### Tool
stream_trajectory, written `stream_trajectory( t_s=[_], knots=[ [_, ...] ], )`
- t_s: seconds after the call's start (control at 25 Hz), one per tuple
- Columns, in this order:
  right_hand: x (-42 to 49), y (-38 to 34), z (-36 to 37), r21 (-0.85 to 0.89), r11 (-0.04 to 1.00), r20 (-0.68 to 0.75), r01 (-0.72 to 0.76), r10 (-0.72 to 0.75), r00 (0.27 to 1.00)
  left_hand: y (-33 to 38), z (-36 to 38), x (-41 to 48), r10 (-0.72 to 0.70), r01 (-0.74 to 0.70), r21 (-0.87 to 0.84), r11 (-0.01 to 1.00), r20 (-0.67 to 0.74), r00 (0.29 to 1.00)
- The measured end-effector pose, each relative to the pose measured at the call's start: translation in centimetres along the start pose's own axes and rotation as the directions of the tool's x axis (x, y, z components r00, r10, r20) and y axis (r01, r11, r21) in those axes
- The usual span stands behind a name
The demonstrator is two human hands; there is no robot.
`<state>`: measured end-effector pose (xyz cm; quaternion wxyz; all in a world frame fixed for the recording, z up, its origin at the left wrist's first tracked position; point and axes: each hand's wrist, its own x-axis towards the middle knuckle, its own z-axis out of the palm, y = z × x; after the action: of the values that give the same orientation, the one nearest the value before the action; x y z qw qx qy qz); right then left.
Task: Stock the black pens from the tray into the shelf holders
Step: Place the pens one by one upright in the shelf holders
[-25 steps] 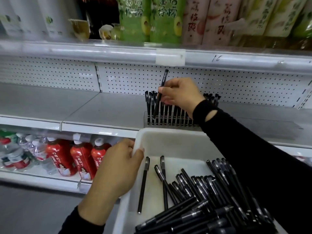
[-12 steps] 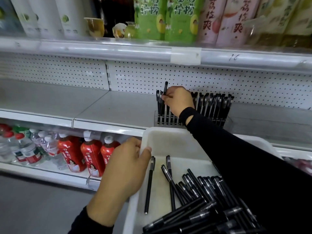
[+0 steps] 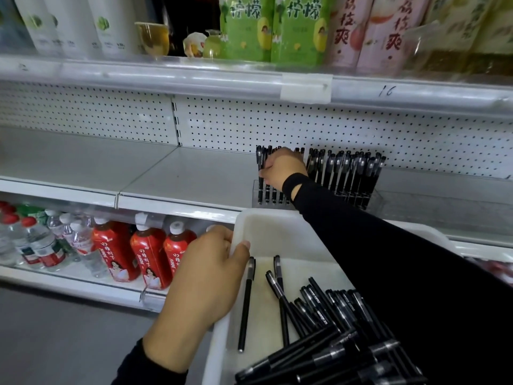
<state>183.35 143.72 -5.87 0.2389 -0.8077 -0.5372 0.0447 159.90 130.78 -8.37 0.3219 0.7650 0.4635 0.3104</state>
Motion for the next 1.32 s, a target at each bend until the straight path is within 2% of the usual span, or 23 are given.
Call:
stream_trajectory(
  t_s=[0.08, 0.24, 0.32, 0.44, 0.48, 0.56, 0.64, 0.68, 0.76, 0.92, 1.12, 1.24, 1.32],
  knots=[
    [0.1, -0.2, 0.2, -0.064, 0.998, 0.036, -0.007, 0.010, 0.999, 0.0, 0.0, 0.0, -0.002, 0.002, -0.008, 1.000, 0.002, 1.000],
    [-0.9, 0.4, -0.7, -0.060, 0.998, -0.006, -0.008, 0.008, 1.000, -0.1, 0.0, -0.1, 0.003, -0.003, -0.008, 1.000, -0.002, 1.000],
    [-2.5, 0.4, -2.4, -0.061, 0.997, -0.052, 0.053, -0.056, 0.997, 0.0, -0.1, -0.1, 0.003, -0.003, -0.011, 1.000, -0.001, 1.000],
    [-7.6, -0.5, -5.5, -0.050, 0.974, -0.108, 0.220, -0.224, 0.969, 0.1, -0.1, -0.1, -0.006, 0.006, 0.003, 1.000, 0.006, 1.000],
    [-9.9, -0.8, -6.6, -0.043, 0.960, -0.055, 0.278, -0.280, 0.958, 0.2, -0.1, -0.1, -0.006, 0.006, 0.006, 1.000, 0.009, 1.000],
    [-14.1, -1.2, -8.4, -0.009, 0.940, 0.222, 0.341, -0.330, 0.917, 0.4, 0.0, -0.1, -0.003, 0.003, 0.006, 1.000, 0.008, 1.000],
    [-17.3, -0.9, -8.5, -0.105, 0.923, 0.537, 0.371, -0.261, 0.802, 0.7, 0.1, -0.2, -0.005, 0.005, 0.014, 1.000, 0.009, 1.000],
    [-18.3, -0.5, -7.9, -0.188, 0.893, 0.631, 0.409, -0.209, 0.747, 0.8, 0.2, -0.3, -0.011, 0.011, 0.017, 1.000, 0.011, 1.000],
    [-19.2, 0.3, -6.1, -0.307, 0.839, 0.689, 0.450, -0.130, 0.713, 1.0, 0.3, -0.4, -0.016, 0.016, 0.016, 1.000, 0.007, 1.000],
    [-19.6, 1.1, -3.4, -0.336, 0.851, 0.631, 0.403, -0.114, 0.767, 1.2, 0.4, -0.6, -0.013, 0.013, 0.010, 1.000, -0.003, 1.000],
    [-19.4, 0.6, -3.5, -0.256, 0.926, 0.635, 0.277, -0.054, 0.770, 1.0, 0.3, -0.4, -0.011, 0.011, 0.019, 1.000, -0.008, 1.000],
    [-18.7, 0.4, -6.1, -0.020, 0.998, 0.692, 0.062, -0.031, 0.721, 0.8, 0.3, -0.4, -0.012, 0.012, 0.017, 1.000, -0.003, 1.000],
    [-18.0, 0.6, -8.1, 0.184, 0.981, 0.657, -0.066, -0.072, 0.751, 0.8, 0.4, -0.5, -0.009, 0.009, 0.014, 1.000, 0.000, 1.000]
  ],
)
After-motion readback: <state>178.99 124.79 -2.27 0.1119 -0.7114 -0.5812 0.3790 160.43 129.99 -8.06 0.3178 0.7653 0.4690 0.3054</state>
